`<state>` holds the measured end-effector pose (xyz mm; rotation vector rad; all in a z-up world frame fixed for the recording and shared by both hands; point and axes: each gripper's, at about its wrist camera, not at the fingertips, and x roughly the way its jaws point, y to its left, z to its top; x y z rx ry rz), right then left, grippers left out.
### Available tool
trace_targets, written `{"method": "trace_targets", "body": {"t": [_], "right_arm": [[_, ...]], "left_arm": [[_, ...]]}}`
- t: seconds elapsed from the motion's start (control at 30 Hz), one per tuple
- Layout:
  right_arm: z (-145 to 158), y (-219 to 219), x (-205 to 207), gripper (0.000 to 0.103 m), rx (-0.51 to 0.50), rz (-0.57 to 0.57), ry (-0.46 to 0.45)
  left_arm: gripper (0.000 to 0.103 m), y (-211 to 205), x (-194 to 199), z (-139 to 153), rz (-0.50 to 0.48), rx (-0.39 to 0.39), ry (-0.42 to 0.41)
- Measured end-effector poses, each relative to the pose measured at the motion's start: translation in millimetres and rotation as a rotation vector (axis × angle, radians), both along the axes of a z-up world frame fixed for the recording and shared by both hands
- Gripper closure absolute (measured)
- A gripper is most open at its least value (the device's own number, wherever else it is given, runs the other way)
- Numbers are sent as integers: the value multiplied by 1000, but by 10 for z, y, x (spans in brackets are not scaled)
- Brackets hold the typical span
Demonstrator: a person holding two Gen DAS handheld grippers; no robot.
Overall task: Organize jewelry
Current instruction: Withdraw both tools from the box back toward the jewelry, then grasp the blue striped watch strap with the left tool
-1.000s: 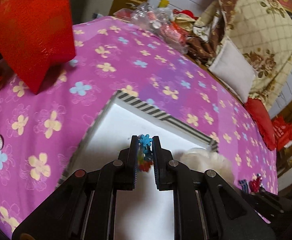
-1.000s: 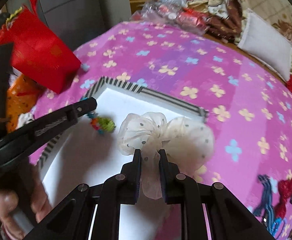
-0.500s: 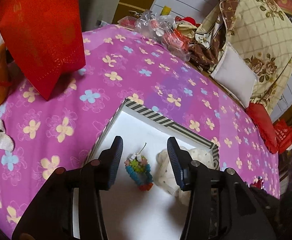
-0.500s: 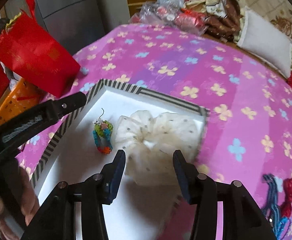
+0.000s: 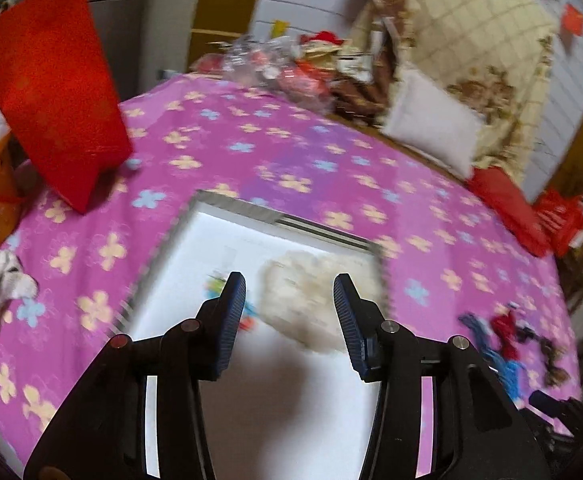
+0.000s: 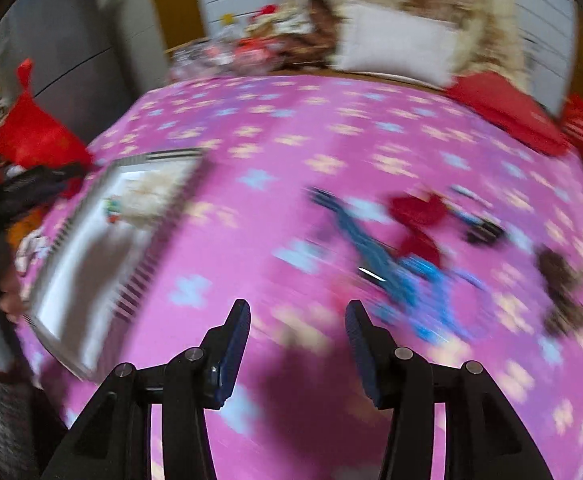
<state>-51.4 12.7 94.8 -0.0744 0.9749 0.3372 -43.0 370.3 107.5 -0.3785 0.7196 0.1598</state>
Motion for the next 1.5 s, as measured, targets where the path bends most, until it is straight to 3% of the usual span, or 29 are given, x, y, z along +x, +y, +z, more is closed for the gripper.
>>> {"method": "trace_targets", "body": {"t": [0.17, 0.33, 0.5, 0.6, 0.73, 0.87, 1.0, 1.1, 1.13, 1.33, 1.5], "right_arm": [[-104, -925, -250, 55, -5, -164, 15], [-268, -1471, -412, 55, 50, -248, 27], [-366, -1639, -472, 55, 89, -252, 17], [-391, -1698, -492, 55, 93, -245, -5], [-437, -1824, -505, 55, 111, -243, -14], [-508, -1942, -501, 55, 132, -251, -11], [-591, -2005, -478, 55, 152, -264, 9], [-632, -2005, -469, 55, 148, -268, 19], [-638, -1995, -467, 55, 142, -268, 20], [-646, -1927, -444, 55, 120, -259, 34], [-692, -1730, -373, 54, 102, -233, 60]], "left_arm": [[51, -567, -134, 100, -112, -37, -21], [50, -1291, 22, -55, -242, 4, 77], [50, -1885, 451, -281, -308, -22, 179], [50, -2130, 763, -455, -311, -63, 237], [50, -2389, 1163, -664, -303, -51, 290], [50, -2556, 1371, -818, -308, -38, 331], [52, -2738, 1435, -853, -304, 60, 331], [88, -2795, 1379, -860, -313, 109, 328], [91, -2795, 1349, -861, -318, 119, 327], [93, -2522, 927, -735, -366, 104, 290], [93, -2093, 527, -751, -350, 65, 268]]}}
